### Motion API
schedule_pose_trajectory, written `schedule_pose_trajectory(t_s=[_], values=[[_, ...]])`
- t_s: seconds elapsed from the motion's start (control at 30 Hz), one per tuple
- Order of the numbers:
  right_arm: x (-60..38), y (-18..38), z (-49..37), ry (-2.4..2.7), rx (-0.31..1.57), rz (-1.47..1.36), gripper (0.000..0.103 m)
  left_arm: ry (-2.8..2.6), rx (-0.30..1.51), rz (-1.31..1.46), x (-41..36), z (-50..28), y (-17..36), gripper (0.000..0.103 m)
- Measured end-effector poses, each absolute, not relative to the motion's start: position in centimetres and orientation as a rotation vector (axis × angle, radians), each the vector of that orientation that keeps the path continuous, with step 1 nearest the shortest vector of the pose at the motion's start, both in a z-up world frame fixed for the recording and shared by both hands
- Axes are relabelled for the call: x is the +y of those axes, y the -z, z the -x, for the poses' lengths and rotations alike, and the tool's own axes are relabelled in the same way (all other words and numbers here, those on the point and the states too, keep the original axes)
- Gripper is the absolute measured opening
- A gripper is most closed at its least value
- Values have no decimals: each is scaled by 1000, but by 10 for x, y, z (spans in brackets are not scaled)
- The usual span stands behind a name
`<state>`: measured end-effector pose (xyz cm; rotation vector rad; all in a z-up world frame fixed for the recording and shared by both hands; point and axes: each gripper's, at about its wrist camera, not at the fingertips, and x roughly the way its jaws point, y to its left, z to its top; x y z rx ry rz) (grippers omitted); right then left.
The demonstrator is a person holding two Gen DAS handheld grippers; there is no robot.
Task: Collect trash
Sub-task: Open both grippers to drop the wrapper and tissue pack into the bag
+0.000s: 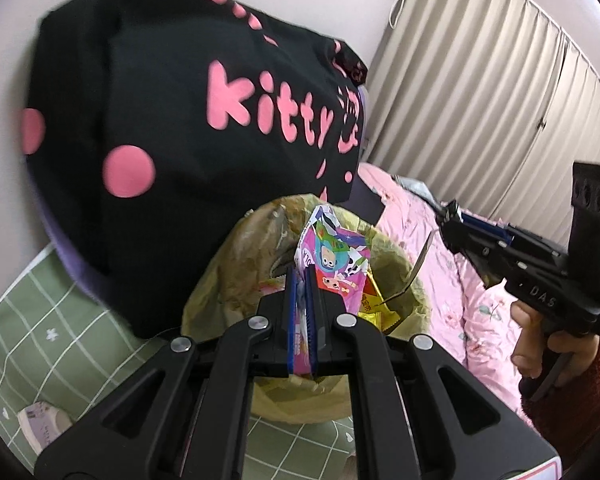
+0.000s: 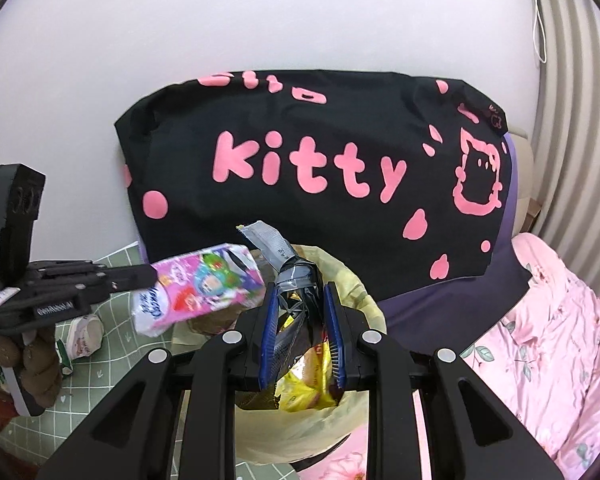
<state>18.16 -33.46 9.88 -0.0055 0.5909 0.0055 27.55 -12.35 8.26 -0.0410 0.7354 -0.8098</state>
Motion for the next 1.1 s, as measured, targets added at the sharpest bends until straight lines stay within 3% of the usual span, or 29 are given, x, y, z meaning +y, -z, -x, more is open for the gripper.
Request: schedule_pose_trajectory(t_s=[0.5,1.1], values=[[-355,-17,-249,-73,781,-12,22,792,919,-177,-179,-300,-17,4],[-357,-7,-237,-81,818,-22,24,800,933,-120,-185,-300,-15,4]])
